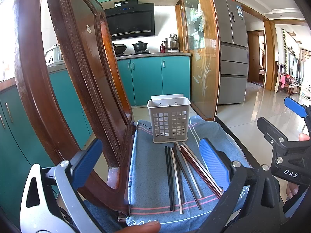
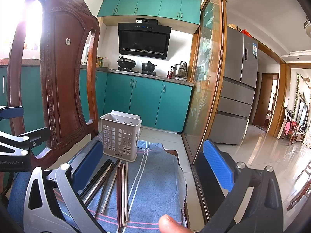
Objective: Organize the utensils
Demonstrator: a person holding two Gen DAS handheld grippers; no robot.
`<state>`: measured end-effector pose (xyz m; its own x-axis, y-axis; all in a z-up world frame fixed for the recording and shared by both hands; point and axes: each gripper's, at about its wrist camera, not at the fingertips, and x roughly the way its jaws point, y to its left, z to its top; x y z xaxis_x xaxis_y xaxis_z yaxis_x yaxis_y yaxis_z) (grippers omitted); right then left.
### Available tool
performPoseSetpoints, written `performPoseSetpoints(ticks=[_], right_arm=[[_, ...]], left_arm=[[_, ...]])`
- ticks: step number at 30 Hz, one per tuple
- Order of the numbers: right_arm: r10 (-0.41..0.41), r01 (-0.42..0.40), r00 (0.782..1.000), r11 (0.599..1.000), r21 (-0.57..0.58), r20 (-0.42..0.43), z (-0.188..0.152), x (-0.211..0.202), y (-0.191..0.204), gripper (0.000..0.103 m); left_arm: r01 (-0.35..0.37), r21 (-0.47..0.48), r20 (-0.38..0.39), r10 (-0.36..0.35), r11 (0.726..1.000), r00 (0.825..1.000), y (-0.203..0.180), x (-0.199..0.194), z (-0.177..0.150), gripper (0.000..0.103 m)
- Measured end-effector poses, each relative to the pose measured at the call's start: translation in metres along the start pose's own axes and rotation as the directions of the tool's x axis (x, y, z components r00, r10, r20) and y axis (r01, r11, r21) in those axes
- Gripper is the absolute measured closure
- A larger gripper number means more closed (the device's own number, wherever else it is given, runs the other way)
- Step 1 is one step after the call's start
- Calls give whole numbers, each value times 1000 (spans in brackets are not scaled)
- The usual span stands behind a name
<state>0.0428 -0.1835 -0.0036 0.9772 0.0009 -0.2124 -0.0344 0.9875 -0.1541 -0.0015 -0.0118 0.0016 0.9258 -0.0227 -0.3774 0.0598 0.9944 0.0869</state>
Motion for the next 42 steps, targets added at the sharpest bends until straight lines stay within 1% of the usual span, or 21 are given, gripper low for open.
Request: performPoseSetpoints(ticks=[9,12,15,17,19,22,24,26,27,29,30,31,32,33,34,37,38,39,40,41,42], right_arm=[[0,0,1000,1000,0,0,0,0,0,3],[-11,11,1000,1000,-3,-11,-2,4,0,2],[-48,45,996,998,-37,-80,-7,19,-1,2],[-66,59,988,997,-55,-140,-13,31,-4,2],[-74,65,981,996,-59,-180,-18,39,-8,2],[-46,36,971,998,-47,-235,-25,49,-12,2],[-30,21,961,999,-35,-276,-31,57,-14,2],[-1,0,943,1000,-3,-334,-40,70,-14,3],[19,-16,937,1000,11,-350,-43,75,-14,6],[104,-88,914,994,59,-391,-52,92,-12,18],[140,-119,905,990,77,-402,-56,100,-9,27],[165,-138,898,986,95,-407,-60,109,-7,35],[177,-144,892,984,108,-416,-63,118,-5,40],[200,-159,875,979,127,-441,-68,135,-3,51],[220,-174,862,974,142,-457,-69,146,-1,56],[303,-242,797,953,184,-522,-72,190,7,56],[326,-262,773,945,194,-545,-72,206,10,56],[330,-269,748,944,192,-576,-71,224,13,56],[332,-281,723,942,181,-606,-70,240,17,57],[343,-301,701,937,177,-625,-70,252,19,57],[352,-302,696,934,189,-626,-68,263,17,57]], left_arm=[[2,0,-3,-2,1000,1000,0,3,-1,4],[8,2,-17,-8,1000,1000,-1,7,-2,4],[36,7,-69,-35,999,997,-6,16,-8,4],[52,28,-121,-48,998,991,-13,25,-14,4],[58,48,-150,-50,997,987,-19,32,-19,4],[78,71,-195,-63,994,979,-28,42,-29,4],[96,70,-233,-77,993,969,-32,49,-35,4],[111,59,-261,-92,992,961,-34,54,-39,4],[113,54,-272,-94,992,958,-35,56,-42,4],[108,38,-294,-92,993,951,-36,59,-48,4],[105,23,-308,-93,994,947,-39,61,-49,4],[108,13,-316,-99,994,944,-41,63,-51,4],[113,5,-325,-105,994,940,-45,63,-53,4],[110,12,-328,-100,994,939,-49,63,-54,4],[105,31,-324,-89,994,942,-55,62,-57,4],[99,60,-326,-74,993,943,-61,66,-64,6],[93,61,-333,-68,994,941,-61,69,-67,13],[89,63,-347,-62,994,936,-60,75,-70,24],[90,70,-363,-58,993,930,-60,81,-71,30],[88,89,-389,-47,992,920,-60,93,-72,43],[85,108,-404,-35,991,914,-60,103,-71,56]])
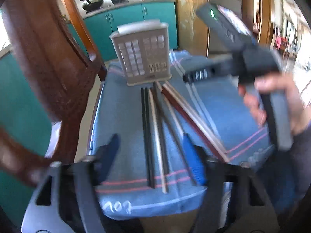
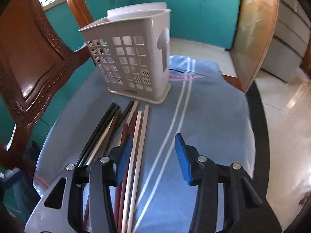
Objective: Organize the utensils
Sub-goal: 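Move the left tool to a black chopstick while the right tool approaches a light wooden chopstick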
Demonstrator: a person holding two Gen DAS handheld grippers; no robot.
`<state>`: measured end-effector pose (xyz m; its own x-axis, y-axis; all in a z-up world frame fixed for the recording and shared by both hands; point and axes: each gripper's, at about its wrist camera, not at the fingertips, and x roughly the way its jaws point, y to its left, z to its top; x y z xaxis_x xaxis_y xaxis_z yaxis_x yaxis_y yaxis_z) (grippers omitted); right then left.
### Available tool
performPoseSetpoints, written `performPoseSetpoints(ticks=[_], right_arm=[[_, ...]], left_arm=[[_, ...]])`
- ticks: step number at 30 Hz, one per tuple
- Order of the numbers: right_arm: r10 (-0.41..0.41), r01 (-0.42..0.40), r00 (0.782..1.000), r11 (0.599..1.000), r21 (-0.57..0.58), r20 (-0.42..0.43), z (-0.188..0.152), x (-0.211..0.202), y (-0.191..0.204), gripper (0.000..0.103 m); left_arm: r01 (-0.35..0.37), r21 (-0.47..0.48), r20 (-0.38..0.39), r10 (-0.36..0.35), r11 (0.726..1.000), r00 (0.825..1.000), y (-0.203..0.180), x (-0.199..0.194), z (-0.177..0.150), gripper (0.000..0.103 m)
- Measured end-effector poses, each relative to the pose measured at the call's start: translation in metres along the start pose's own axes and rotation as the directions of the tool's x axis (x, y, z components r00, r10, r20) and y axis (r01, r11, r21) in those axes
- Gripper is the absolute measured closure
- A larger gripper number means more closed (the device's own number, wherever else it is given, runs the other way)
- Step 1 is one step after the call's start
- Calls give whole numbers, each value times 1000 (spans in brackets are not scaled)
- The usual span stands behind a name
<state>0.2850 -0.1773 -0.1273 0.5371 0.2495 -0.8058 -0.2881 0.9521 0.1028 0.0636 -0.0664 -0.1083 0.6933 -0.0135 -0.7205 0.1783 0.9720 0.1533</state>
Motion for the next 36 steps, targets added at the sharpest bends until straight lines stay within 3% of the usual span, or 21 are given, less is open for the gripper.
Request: performPoseSetpoints(ticks=[4,7,13,19,23,27,33,36], right_arm=[[41,-45,998,995,89,46,-3,-3,-26,56],[-41,41,999,992,119,-2,-9,-11,-37,56],[-68,67,998,989,132,1,-11,-34,-38,50],[-1,7,994,999,53,-107,6,-11,-31,50],[77,-76,989,997,16,-124,8,2,-19,50],[202,-198,967,979,39,-154,-19,20,-8,50],[178,-188,967,981,-37,-184,-28,36,20,51],[144,-157,972,986,-62,-186,-24,40,25,63]], left_arm=[[-52,7,-41,52,999,998,17,38,28,72],[-14,-20,-52,13,1000,999,32,65,60,73],[18,24,-88,-16,1000,996,40,99,112,74],[97,-75,-128,-106,992,986,50,96,106,73],[74,-95,-170,-89,993,981,60,112,103,73],[39,-128,-169,-61,991,984,72,112,101,69],[52,-168,-185,-83,984,979,80,122,100,69],[58,-171,-200,-92,984,975,77,130,99,69]])
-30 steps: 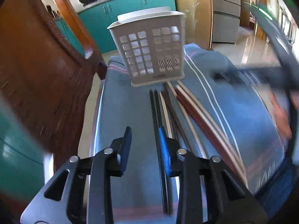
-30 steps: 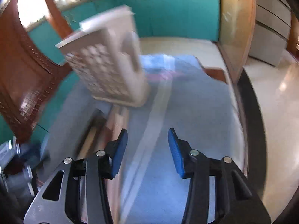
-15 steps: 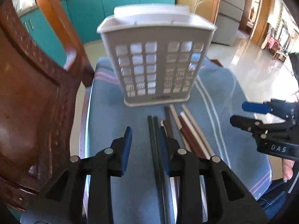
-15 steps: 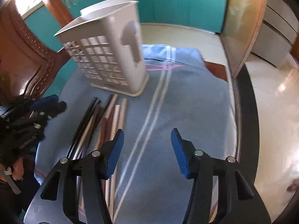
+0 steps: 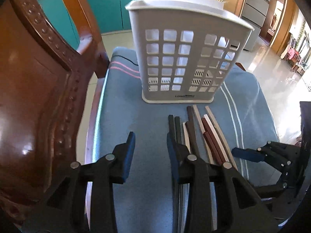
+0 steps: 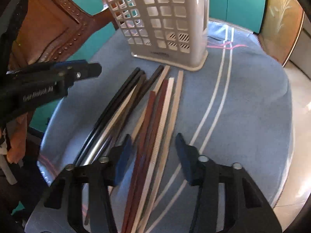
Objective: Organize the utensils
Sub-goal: 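Move the left tool to a black chopstick while the right tool approaches a light wooden chopstick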
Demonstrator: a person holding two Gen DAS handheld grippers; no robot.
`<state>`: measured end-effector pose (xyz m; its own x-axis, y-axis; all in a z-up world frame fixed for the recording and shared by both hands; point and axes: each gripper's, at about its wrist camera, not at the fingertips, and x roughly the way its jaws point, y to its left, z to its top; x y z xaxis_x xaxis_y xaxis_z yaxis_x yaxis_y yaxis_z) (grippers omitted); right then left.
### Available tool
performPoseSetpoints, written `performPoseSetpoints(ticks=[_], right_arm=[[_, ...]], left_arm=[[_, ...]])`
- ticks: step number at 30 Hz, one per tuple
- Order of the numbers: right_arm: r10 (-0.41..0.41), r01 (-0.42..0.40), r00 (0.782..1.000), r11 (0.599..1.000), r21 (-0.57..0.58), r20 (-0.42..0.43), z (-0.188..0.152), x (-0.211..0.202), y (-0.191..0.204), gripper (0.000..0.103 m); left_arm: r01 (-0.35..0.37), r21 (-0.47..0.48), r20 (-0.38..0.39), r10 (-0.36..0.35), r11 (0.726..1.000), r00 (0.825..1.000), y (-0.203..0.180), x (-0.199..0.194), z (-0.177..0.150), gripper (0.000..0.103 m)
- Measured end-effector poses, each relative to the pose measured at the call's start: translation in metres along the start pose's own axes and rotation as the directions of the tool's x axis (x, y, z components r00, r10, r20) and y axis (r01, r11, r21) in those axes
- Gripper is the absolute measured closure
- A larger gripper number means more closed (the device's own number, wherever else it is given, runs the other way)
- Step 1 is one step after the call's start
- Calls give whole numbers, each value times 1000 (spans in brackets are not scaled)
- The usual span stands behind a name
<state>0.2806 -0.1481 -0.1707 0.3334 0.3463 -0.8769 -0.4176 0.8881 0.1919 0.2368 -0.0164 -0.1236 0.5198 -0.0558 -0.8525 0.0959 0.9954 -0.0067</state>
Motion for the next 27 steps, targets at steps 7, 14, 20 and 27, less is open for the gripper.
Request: performPoseSetpoints(ticks=[7,14,20,27], right_arm=[[2,2,998,998,67,-68,11,-5,-30,75],[-24,23,1000,989,144,5,24,-23,-58,75],[-77,82,996,988,131,-42,29,2,-51,75],[-110,121,991,980,157,-75,37,0,-61,75]], left_arm=[[55,-4,-52,-55,998,997,-4,23,-5,69],[55,-1,-98,-55,998,994,-4,43,-8,69],[52,11,-96,-51,999,994,-7,51,-7,65],[43,-3,-89,-43,999,995,-2,60,-3,61]])
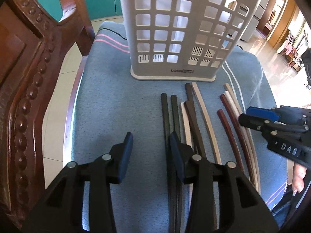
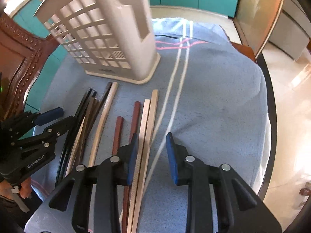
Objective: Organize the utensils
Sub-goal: 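Move the left tool to a black chopstick while the right tool approaches a light wooden chopstick, then close the left tool on the black chopstick while the right tool closes on the wooden one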
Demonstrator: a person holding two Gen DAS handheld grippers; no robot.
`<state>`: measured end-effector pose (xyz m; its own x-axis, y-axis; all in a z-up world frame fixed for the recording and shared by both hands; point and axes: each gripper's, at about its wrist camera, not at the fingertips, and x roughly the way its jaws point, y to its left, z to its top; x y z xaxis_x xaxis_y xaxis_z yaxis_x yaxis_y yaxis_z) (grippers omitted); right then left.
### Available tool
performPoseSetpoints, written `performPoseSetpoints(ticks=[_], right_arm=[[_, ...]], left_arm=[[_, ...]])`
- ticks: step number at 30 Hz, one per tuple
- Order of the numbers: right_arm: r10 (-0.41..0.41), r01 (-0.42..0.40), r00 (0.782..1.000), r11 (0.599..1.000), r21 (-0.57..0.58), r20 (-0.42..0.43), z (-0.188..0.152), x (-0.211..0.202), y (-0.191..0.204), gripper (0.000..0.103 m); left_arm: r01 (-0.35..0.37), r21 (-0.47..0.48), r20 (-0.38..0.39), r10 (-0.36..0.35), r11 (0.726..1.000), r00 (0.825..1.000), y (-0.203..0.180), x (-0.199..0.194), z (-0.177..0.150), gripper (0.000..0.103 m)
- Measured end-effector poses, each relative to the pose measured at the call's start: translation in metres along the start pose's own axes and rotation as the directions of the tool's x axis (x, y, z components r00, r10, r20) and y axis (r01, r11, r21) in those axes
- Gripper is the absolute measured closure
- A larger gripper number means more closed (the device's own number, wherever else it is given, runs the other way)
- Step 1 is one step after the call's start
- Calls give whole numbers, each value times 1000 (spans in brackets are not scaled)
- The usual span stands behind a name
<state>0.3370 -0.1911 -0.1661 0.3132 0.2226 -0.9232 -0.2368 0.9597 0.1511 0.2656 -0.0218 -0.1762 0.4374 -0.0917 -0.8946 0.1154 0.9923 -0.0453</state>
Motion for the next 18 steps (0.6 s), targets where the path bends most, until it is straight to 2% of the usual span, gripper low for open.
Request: performPoseSetpoints(ticks=[5,10,12,18], right_arm=[[-3,3,1000,1000,13,6,4,-1,-15,75],[-36,36,999,999,9,17,5,4,-26,74],[-70,71,997,997,-10,25,5,5,-20,74],[-167,171,985,981,-92,49,-1,12,-3,73]], left_arm=[[-2,-2,1,2,1000,1000,9,6,1,61],[-9,6,-12,10,1000,1000,0,9,1,60],[-34,22,0,34,999,999,-5,13,1,60],[-36,9,9,36,999,999,-7,20,6,60]])
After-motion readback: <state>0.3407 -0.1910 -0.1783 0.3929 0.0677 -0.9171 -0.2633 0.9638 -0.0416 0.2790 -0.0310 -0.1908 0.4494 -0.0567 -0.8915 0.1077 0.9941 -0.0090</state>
